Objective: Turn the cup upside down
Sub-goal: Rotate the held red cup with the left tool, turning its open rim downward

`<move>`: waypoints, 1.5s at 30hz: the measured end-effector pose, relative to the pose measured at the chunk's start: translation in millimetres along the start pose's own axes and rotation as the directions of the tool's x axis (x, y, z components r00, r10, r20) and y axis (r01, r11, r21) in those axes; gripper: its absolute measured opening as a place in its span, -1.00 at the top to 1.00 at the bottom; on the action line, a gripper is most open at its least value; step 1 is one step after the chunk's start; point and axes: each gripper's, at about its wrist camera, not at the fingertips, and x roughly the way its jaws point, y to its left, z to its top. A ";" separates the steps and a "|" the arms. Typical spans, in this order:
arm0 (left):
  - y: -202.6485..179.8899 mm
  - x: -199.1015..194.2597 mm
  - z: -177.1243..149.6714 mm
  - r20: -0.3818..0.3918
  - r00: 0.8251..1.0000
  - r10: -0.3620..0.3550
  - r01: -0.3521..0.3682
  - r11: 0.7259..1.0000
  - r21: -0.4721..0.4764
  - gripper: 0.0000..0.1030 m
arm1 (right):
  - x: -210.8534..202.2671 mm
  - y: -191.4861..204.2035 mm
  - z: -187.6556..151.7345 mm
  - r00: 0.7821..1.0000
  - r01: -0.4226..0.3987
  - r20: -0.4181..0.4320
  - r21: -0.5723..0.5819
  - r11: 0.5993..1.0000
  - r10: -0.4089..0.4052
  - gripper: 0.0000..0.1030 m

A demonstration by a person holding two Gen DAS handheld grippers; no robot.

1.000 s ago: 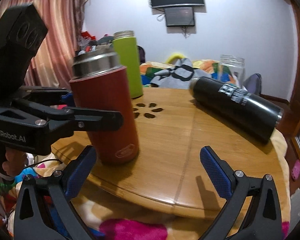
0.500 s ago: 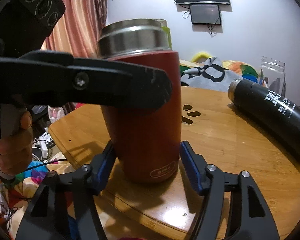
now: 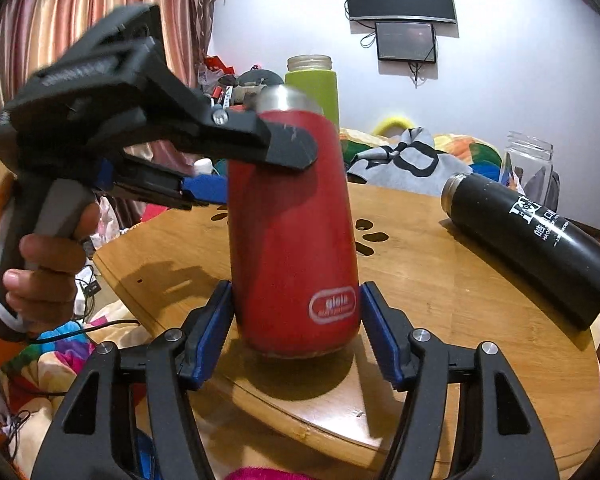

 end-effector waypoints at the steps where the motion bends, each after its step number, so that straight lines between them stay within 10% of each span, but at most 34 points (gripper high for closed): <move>1: 2.9 0.3 -0.4 -0.003 1.000 -0.009 0.009 1.000 -0.014 -0.20 | -0.1 -0.6 0.3 1.000 -0.001 -0.001 0.001 1.000 0.001 -0.16; 28: 26.5 12.0 -6.3 -0.066 0.996 0.068 -0.075 0.990 -0.116 -0.58 | -0.9 1.4 -0.5 1.000 0.001 -0.005 0.014 1.000 -0.001 -0.14; 35: -13.8 3.0 -9.4 0.037 0.960 0.278 -0.280 0.951 0.134 -0.57 | -1.4 1.4 -0.3 1.000 -0.002 -0.006 0.015 1.000 0.002 -0.14; 45: -40.0 4.6 -14.5 0.118 0.936 0.331 -0.351 0.894 0.279 0.15 | 5.4 -1.2 -10.1 0.999 0.002 -0.050 0.045 0.999 0.000 -0.10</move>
